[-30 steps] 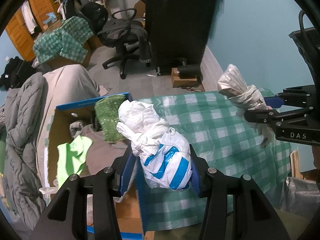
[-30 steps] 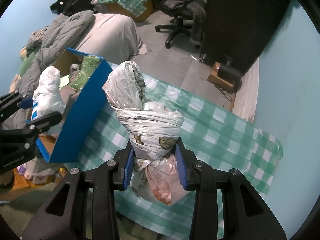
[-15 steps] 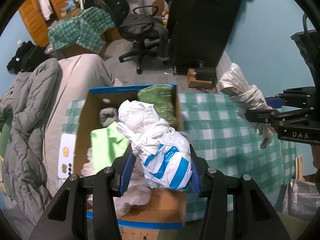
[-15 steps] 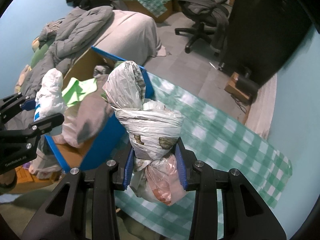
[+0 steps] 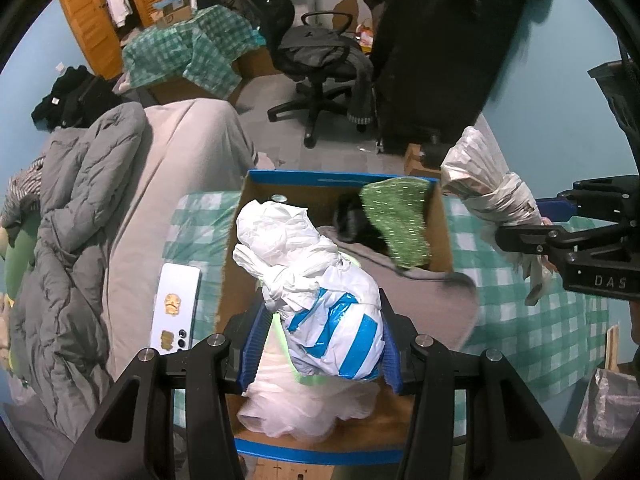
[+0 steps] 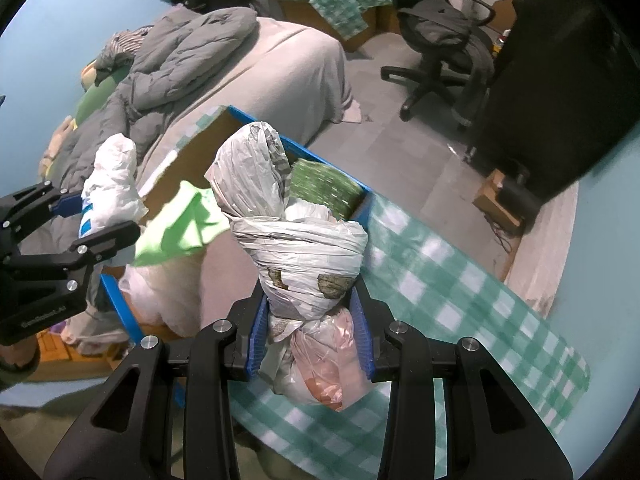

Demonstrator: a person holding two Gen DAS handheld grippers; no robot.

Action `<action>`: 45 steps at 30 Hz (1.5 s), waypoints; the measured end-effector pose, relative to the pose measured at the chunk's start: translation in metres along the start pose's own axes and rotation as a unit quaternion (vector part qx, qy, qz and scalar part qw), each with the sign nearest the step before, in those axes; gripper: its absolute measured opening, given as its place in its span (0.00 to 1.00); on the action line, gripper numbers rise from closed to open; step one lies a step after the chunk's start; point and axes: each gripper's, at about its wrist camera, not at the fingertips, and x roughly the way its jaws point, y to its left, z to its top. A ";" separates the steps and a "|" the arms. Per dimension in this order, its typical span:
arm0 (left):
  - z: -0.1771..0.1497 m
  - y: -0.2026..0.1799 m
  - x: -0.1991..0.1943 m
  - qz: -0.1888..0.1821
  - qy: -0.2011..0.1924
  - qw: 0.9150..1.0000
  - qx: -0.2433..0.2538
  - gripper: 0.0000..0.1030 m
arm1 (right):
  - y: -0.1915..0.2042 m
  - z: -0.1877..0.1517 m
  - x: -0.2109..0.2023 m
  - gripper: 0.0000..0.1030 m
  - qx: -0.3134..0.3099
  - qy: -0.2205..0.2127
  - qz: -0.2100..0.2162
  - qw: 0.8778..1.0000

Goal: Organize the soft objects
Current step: 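Carry the white bag bundle over the box with the right tool while the left tool carries the striped bundle, then open the right tool to drop the bag bundle in the box while the left tool releases the striped bundle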

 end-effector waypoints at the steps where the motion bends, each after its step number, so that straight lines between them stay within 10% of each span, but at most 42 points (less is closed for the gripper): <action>1: 0.001 0.005 0.004 -0.001 0.002 1.000 -0.001 0.49 | 0.003 0.004 0.004 0.35 -0.002 0.002 -0.001 1.000; 16: 0.004 0.030 0.053 -0.029 0.048 0.998 -0.003 0.50 | 0.037 0.032 0.059 0.36 0.003 0.044 -0.007 0.999; 21: 0.004 0.032 0.055 -0.027 0.044 0.999 -0.007 0.64 | 0.041 0.038 0.064 0.39 0.008 0.042 -0.018 0.999; 26: 0.004 0.032 0.050 -0.018 0.036 0.999 -0.003 0.74 | 0.041 0.039 0.058 0.56 0.014 0.029 -0.026 0.999; 45: -0.009 0.030 0.004 0.003 0.011 1.000 -0.008 0.78 | 0.047 0.024 0.010 0.65 0.011 -0.008 -0.033 0.999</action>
